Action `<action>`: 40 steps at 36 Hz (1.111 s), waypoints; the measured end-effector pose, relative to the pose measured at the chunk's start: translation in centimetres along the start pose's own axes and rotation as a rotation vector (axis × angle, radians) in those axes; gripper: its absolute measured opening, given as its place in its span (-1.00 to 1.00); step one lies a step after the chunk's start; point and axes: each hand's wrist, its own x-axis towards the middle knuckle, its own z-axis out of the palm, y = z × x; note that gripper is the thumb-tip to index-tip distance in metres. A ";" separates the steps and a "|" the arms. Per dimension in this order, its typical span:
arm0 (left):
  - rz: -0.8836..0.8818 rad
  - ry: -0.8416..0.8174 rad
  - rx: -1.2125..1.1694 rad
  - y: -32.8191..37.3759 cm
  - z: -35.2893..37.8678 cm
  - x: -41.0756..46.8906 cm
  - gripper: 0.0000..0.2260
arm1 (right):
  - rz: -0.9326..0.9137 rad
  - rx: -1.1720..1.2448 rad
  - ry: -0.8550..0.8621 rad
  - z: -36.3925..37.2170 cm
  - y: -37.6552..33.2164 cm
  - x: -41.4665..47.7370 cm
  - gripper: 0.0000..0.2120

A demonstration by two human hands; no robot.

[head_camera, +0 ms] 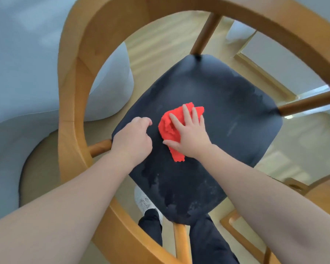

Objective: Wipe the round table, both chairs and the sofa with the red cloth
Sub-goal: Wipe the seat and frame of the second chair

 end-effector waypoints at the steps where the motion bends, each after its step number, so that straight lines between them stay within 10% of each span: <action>1: 0.009 0.002 0.022 0.0 -0.2 -0.2 -0.62 | 0.009 -0.072 -0.048 0.6 -0.5 0.6 -0.05; 9: 0.290 0.011 0.331 -0.2 -2.9 -4.1 -0.77 | -0.073 -0.095 0.000 1.7 -3.4 5.3 -0.46; 27: 0.363 0.019 0.309 0.6 -0.7 -4.5 -0.77 | -0.542 -0.282 -0.116 3.1 1.4 -6.1 -0.36; 32: 0.412 0.001 0.307 1.5 0.3 -3.7 -0.81 | -0.423 -0.315 -0.033 0.8 8.3 -5.8 -0.36; 40: 0.409 -0.063 0.341 1.2 2.1 -3.5 -0.79 | 0.260 -0.112 0.120 -1.8 14.5 -3.6 -0.44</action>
